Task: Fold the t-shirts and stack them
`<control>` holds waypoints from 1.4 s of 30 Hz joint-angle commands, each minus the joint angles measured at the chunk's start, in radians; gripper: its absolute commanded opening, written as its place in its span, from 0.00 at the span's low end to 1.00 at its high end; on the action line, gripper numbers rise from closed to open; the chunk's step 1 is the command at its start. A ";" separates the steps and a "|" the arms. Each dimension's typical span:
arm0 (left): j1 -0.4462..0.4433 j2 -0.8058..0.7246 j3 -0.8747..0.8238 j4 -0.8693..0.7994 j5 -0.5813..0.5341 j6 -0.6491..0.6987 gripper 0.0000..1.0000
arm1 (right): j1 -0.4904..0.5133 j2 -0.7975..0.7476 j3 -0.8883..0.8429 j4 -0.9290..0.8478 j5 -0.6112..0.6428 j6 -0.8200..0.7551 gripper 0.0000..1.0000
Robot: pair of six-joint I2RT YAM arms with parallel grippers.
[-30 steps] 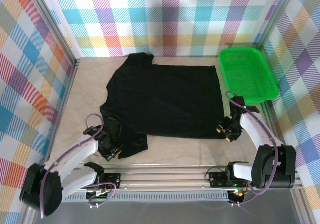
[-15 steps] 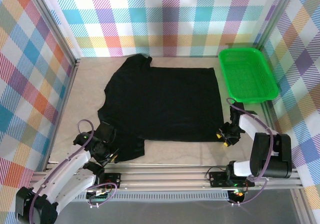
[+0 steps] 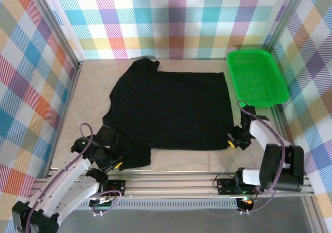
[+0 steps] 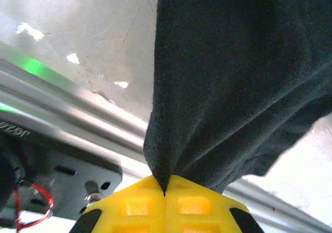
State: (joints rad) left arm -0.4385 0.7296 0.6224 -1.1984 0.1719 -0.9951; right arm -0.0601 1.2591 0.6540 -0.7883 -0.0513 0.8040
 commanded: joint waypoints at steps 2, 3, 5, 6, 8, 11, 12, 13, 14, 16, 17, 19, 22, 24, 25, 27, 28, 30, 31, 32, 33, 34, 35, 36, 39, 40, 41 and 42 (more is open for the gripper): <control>-0.014 -0.021 0.142 -0.075 -0.070 0.089 0.00 | 0.044 -0.130 0.010 -0.114 -0.018 0.004 0.00; -0.014 -0.002 0.174 -0.032 -0.084 0.089 0.00 | 0.055 -0.140 0.018 -0.131 -0.018 0.007 0.00; -0.014 0.065 0.241 0.039 -0.111 0.089 0.00 | 0.065 -0.143 0.041 -0.147 -0.022 0.005 0.00; -0.014 0.112 0.277 0.075 -0.131 0.092 0.00 | 0.065 -0.132 0.059 -0.150 -0.024 -0.001 0.00; -0.010 0.205 0.341 0.147 -0.158 0.093 0.00 | 0.065 -0.095 0.106 -0.161 -0.017 -0.015 0.00; 0.025 0.360 0.438 0.260 -0.147 0.113 0.00 | 0.066 -0.040 0.199 -0.158 0.000 -0.030 0.00; 0.041 0.416 0.476 0.287 -0.145 0.122 0.00 | 0.065 -0.018 0.238 -0.155 0.003 -0.034 0.00; 0.054 0.459 0.515 0.305 -0.144 0.132 0.00 | 0.065 0.007 0.272 -0.156 0.007 -0.038 0.00; 0.071 0.510 0.559 0.323 -0.144 0.146 0.00 | 0.064 0.040 0.312 -0.161 0.013 -0.041 0.00; 0.105 0.594 0.632 0.343 -0.142 0.171 0.00 | 0.065 0.099 0.382 -0.166 0.024 -0.047 0.00; 0.123 0.634 0.668 0.348 -0.141 0.183 0.00 | 0.065 0.127 0.413 -0.164 0.028 -0.048 0.00; 0.158 0.698 0.727 0.356 -0.136 0.201 0.00 | 0.065 0.174 0.463 -0.155 0.036 -0.045 0.00; 0.201 0.778 0.806 0.371 -0.127 0.224 0.00 | 0.064 0.245 0.531 -0.154 0.056 -0.037 0.00; 0.219 0.824 0.850 0.379 -0.118 0.238 0.00 | 0.064 0.291 0.568 -0.150 0.062 -0.031 0.00; 0.223 0.839 0.864 0.382 -0.120 0.242 0.00 | 0.065 0.309 0.580 -0.147 0.064 -0.029 0.00; 0.235 0.869 0.885 0.385 -0.123 0.248 0.00 | 0.065 0.346 0.604 -0.140 0.068 -0.026 0.00; 0.242 0.881 0.892 0.388 -0.121 0.249 0.00 | 0.064 0.362 0.614 -0.134 0.069 -0.024 0.00; 0.252 0.898 0.901 0.391 -0.124 0.252 0.00 | 0.065 0.393 0.636 -0.131 0.069 -0.025 0.00; 0.258 0.904 0.904 0.394 -0.127 0.254 0.00 | 0.065 0.408 0.648 -0.131 0.071 -0.028 0.00; 0.262 0.908 0.907 0.395 -0.130 0.255 0.00 | 0.065 0.422 0.657 -0.133 0.074 -0.028 0.00; 0.266 0.911 0.909 0.399 -0.132 0.255 0.00 | 0.064 0.434 0.667 -0.132 0.076 -0.028 0.00; 0.268 0.915 0.909 0.403 -0.132 0.257 0.00 | 0.065 0.444 0.676 -0.131 0.080 -0.029 0.00; 0.272 0.920 0.910 0.407 -0.132 0.258 0.00 | 0.065 0.453 0.681 -0.129 0.082 -0.029 0.00; 0.273 0.925 0.913 0.410 -0.130 0.261 0.00 | 0.064 0.463 0.690 -0.128 0.083 -0.028 0.00; 0.280 0.941 0.921 0.407 -0.139 0.271 0.00 | 0.065 0.492 0.720 -0.130 0.088 -0.029 0.00; 0.283 0.943 0.923 0.406 -0.143 0.273 0.00 | 0.065 0.500 0.727 -0.132 0.091 -0.029 0.00; 0.286 0.946 0.927 0.405 -0.147 0.275 0.00 | 0.065 0.508 0.738 -0.134 0.097 -0.029 0.00; 0.287 0.949 0.931 0.403 -0.152 0.276 0.00 | 0.065 0.516 0.747 -0.135 0.099 -0.029 0.00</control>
State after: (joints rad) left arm -0.1703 1.6699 1.5131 -0.8078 0.0452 -0.7429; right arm 0.0017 1.7550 1.3560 -0.9100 0.0216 0.7738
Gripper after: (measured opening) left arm 0.059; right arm 0.044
